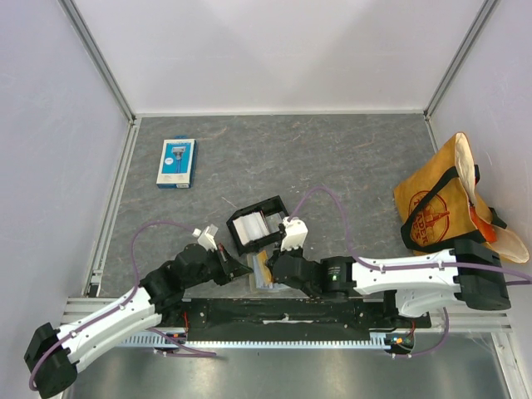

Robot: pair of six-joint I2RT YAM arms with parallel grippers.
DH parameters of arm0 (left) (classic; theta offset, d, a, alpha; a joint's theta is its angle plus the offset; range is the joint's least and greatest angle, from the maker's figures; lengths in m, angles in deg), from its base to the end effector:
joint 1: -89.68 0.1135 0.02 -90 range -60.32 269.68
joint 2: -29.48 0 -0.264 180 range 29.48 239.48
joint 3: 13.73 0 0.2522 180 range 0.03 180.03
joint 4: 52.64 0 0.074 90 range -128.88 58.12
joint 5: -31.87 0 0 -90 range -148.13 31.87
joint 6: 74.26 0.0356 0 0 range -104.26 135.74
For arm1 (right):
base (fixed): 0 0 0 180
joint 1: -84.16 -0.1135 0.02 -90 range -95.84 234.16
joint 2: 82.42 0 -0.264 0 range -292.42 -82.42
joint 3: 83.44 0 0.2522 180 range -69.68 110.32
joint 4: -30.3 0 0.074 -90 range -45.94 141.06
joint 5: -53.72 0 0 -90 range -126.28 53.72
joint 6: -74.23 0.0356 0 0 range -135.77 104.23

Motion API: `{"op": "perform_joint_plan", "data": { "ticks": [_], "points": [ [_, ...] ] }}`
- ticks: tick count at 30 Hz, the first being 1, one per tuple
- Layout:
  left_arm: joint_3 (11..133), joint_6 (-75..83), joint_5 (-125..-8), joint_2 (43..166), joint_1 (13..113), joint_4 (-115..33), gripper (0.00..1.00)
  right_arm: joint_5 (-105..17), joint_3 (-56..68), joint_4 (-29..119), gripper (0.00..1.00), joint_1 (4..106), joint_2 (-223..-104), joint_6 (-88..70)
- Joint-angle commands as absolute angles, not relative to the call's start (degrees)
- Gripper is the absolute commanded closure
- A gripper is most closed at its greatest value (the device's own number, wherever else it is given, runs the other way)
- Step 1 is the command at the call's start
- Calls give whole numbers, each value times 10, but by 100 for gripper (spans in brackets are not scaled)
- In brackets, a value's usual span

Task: Put the credit cards into the card holder
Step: Turn over the card slot in the card holder.

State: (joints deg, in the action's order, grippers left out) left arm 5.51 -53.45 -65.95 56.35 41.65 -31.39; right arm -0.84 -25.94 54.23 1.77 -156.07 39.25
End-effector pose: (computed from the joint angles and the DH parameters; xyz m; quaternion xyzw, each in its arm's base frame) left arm 0.0834 -0.1000 0.1466 -0.1237 0.8509 -0.4636 0.2141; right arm 0.0558 0.2617 0.2304 -0.0795 0.8695 0.2743 0.4031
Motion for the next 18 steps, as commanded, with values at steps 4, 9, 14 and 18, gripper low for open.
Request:
{"op": "perform_joint_plan", "data": {
  "ticks": [4, 9, 14, 18],
  "points": [
    [67, -561, -666, 560, 415, -313, 98, 65, -207, 534, 100, 10, -1578, 421],
    [70, -582, -661, 570, 414, -314, 98, 129, -179, 561, 100, -12, -1612, 451],
    [70, -594, -654, 563, 413, -315, 98, 171, -150, 586, 100, -26, -1654, 462],
    [69, -599, -653, 558, 413, -315, 98, 187, -136, 606, 100, -35, -1676, 466]
  ]
}}
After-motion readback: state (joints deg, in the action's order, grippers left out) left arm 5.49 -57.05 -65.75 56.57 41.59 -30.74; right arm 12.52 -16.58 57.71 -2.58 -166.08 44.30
